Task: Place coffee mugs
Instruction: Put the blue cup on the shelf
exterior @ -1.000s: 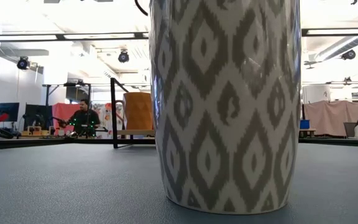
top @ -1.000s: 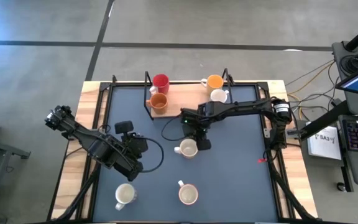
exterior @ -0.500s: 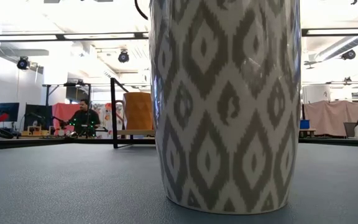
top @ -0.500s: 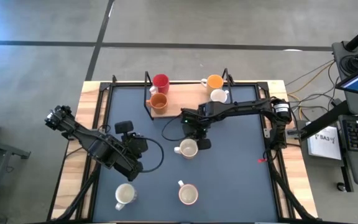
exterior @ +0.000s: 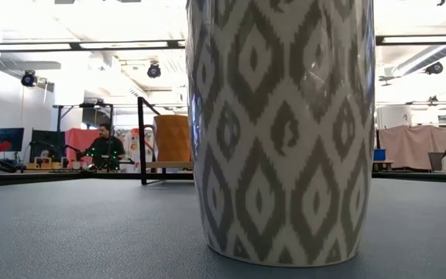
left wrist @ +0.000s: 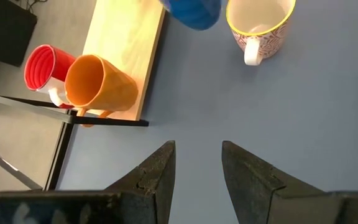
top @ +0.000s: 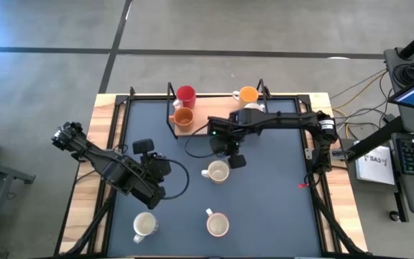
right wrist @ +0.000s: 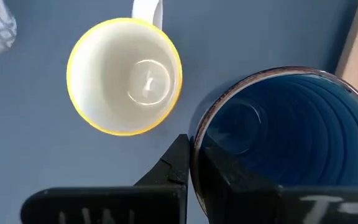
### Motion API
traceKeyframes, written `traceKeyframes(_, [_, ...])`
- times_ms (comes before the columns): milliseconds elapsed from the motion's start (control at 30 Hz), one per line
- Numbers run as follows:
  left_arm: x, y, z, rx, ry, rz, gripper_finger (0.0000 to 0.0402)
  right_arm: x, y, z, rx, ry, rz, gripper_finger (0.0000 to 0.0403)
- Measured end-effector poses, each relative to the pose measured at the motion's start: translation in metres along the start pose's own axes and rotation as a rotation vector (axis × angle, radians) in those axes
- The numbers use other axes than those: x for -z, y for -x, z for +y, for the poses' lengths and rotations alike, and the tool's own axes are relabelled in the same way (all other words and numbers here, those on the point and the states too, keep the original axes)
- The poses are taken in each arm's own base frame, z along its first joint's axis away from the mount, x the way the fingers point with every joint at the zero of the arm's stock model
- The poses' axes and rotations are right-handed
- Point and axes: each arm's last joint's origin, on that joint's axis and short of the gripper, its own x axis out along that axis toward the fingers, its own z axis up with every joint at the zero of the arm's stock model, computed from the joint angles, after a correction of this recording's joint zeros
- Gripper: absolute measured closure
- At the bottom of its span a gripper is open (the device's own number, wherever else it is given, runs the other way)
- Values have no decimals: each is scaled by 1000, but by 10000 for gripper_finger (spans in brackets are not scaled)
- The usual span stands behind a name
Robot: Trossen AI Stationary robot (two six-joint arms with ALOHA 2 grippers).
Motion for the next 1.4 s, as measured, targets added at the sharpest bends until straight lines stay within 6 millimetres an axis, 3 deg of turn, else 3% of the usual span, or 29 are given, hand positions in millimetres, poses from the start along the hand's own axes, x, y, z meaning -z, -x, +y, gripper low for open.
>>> traceKeyframes(167, [0, 0, 0, 0, 1, -2, 288, -1, 10, -9, 62, 132, -8, 392])
traceKeyframes(633, [-1, 0, 1, 0, 35, -5, 288, 33, 22, -68, 135, 360, 61, 390])
traceKeyframes(833, [-3, -2, 3, -4, 58, -5, 288, 47, 18, -87, 122, 421, 95, 390])
traceKeyframes(1133, [-7, -6, 8, -18, 70, 3, 288, 55, 8, -101, 106, 402, 132, 390])
traceKeyframes(1400, [-9, -10, 12, -29, 59, 11, 288, 54, 8, -103, 138, 246, 112, 390])
